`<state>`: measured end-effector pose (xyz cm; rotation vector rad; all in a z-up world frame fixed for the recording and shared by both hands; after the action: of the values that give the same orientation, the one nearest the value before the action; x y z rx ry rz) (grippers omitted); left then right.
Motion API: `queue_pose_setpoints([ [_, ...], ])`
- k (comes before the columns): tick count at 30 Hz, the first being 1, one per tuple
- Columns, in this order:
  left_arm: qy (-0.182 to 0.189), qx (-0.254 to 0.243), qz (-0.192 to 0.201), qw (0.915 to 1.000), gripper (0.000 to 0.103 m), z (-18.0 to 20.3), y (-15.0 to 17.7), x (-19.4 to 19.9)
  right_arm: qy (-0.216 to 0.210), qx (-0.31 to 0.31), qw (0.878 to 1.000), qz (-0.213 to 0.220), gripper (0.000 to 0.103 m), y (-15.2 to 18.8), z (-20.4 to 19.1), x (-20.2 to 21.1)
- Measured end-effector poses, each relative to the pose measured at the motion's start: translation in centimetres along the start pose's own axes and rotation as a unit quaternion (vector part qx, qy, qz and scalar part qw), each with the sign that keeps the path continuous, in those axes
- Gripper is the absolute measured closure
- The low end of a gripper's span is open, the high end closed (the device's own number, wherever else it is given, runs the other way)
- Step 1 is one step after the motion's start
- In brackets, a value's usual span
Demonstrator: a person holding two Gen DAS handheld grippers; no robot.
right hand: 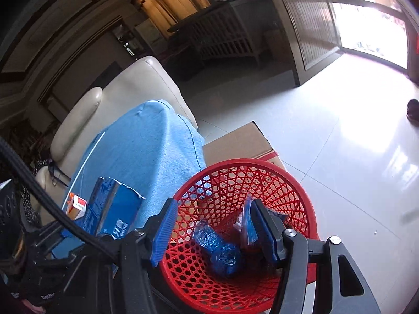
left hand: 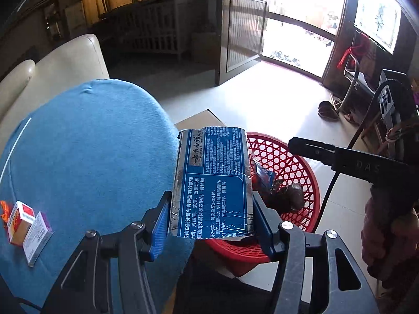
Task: Collect trash
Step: 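Open both tools over the red wastebasket to drop the carton and blue box, then move both tools back over the table toward the remaining medicine boxes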
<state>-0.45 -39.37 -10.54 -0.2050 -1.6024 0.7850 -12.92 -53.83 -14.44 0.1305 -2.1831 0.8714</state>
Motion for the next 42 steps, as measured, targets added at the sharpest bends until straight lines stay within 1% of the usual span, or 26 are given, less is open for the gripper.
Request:
queue_pose_setpoints([
  [3,0.000,-0.006,0.000,1.0000,0.042,0.4,-0.6,-0.5,-0.003,-0.009,1.000,-0.001,0.041,-0.3,0.3,0.0],
  [6,0.009,-0.005,-0.001,0.9999,0.042,0.7,-0.7,-0.6,0.003,-0.005,1.000,0.007,0.041,-0.5,0.5,0.4],
  [8,0.011,-0.009,0.002,0.9999,0.042,0.4,-0.5,-0.4,0.008,-0.004,1.000,0.016,0.041,-0.7,0.7,0.8],
  [10,0.003,-0.008,0.006,0.9999,0.041,-0.3,-0.4,0.1,0.010,-0.006,1.000,0.022,0.041,-1.1,0.8,1.1],
  [13,-0.001,0.005,0.002,1.0000,0.041,-1.7,0.6,0.8,0.010,-0.005,1.000,0.022,0.041,-1.5,0.7,1.0],
  [16,-0.020,0.021,-0.002,0.9996,0.041,-3.6,2.0,1.9,0.001,-0.003,1.000,0.015,0.041,-1.5,-0.3,0.5],
  [19,-0.034,0.039,0.001,0.9986,0.041,-5.6,3.8,3.4,-0.006,0.014,1.000,0.005,0.041,-1.2,-2.0,-0.4],
  [22,-0.066,0.053,0.003,0.9964,0.041,-8.1,5.5,5.2,-0.019,0.031,0.999,-0.012,0.041,-0.6,-4.4,-1.6],
  [25,-0.096,0.083,0.014,0.9918,0.040,-11.2,7.5,7.4,-0.031,0.057,0.998,-0.025,0.041,0.0,-7.3,-2.6],
  [28,-0.128,0.123,0.021,0.9839,0.039,-15.1,9.8,9.5,-0.043,0.080,0.995,-0.034,0.041,0.6,-10.0,-3.1],
  [31,-0.170,0.160,0.020,0.9722,0.039,-19.6,12.3,11.4,-0.049,0.106,0.992,-0.046,0.041,1.5,-12.4,-3.8],
  [33,-0.201,0.188,0.021,0.9610,0.039,-22.7,13.9,12.9,-0.052,0.121,0.990,-0.056,0.041,2.3,-13.8,-4.4],
  [35,-0.223,0.215,0.021,0.9506,0.038,-25.5,15.6,14.2,-0.056,0.128,0.988,-0.062,0.041,2.9,-14.8,-4.8],
  [38,-0.254,0.262,0.013,0.9309,0.038,-30.0,18.5,15.8,-0.059,0.143,0.985,-0.071,0.041,3.9,-16.3,-5.3],
  [40,-0.262,0.297,0.011,0.9184,0.038,-32.9,20.2,16.5,-0.057,0.154,0.983,-0.079,0.041,4.5,-17.3,-5.8],
  [42,-0.261,0.338,0.011,0.9040,0.038,-35.5,21.3,16.8,-0.057,0.159,0.982,-0.087,0.041,4.9,-18.0,-6.4],
])
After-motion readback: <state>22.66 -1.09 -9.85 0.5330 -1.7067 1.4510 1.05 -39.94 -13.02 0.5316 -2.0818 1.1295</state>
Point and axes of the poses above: each gripper's, at about its wrist camera, not at the fingertips, and x roughly against the way its jaws point, z to its right, y to its underside, the point moved 6 cm from there along -x, roughly the way its jaws point, and after that the axes turned 2 degrees about -x, right-handed, at the moved point
